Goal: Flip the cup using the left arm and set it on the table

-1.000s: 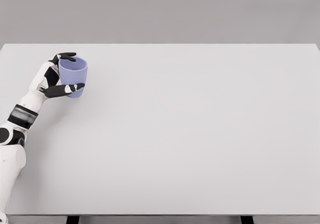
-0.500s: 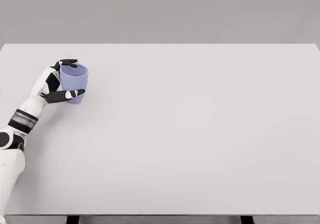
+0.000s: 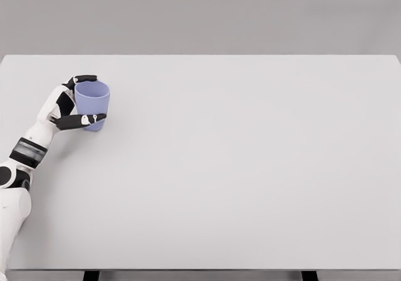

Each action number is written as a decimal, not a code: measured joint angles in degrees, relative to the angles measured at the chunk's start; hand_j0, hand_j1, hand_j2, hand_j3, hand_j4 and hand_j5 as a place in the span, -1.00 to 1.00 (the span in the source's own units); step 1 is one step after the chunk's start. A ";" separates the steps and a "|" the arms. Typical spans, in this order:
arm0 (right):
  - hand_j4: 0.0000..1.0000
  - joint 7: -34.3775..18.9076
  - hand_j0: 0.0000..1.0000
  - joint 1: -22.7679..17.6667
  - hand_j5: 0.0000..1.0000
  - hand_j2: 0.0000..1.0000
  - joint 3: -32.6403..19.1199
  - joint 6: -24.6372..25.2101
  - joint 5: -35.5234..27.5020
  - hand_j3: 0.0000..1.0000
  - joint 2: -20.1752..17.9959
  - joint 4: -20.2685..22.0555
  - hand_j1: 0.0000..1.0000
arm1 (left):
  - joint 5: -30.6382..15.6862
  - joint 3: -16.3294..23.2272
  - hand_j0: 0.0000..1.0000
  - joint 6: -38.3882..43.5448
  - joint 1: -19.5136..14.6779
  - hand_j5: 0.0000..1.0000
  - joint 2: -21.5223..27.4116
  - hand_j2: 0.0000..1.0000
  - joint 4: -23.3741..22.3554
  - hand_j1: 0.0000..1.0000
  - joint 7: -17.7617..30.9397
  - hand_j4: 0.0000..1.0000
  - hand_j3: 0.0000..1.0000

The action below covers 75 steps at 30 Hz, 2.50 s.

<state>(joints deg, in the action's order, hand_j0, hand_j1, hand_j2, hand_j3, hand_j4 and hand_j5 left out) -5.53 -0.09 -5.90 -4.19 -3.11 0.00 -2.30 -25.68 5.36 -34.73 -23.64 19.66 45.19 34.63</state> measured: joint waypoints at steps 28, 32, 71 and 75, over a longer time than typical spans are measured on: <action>1.00 0.00 1.00 0.00 1.00 1.00 0.00 -0.01 0.02 1.00 0.00 0.01 1.00 | 0.58 -0.19 0.79 -0.31 1.05 0.79 -0.01 0.79 1.13 0.79 0.36 0.79 0.79; 1.00 0.00 1.00 0.00 1.00 1.00 0.01 -0.01 0.00 1.00 0.00 0.01 1.00 | 0.59 -0.22 0.86 -0.31 1.05 0.86 0.00 0.86 1.40 0.86 0.36 0.86 0.86; 1.00 0.00 1.00 0.00 1.00 1.00 0.00 -0.02 -0.01 1.00 0.00 0.01 1.00 | 0.46 -1.38 0.99 -0.31 3.60 0.99 0.98 0.99 5.55 0.99 0.37 0.99 0.99; 1.00 0.00 1.00 0.00 1.00 1.00 0.01 -0.01 0.01 1.00 0.00 0.00 1.00 | 0.47 -1.74 0.99 -0.31 4.13 0.99 1.07 0.99 6.33 0.99 0.37 0.99 0.99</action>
<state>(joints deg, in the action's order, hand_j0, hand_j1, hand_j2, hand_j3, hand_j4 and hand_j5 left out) -5.53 -0.09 -5.89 -4.20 -3.10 0.00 -2.31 -25.21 3.61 -35.04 -19.51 20.73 51.52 35.00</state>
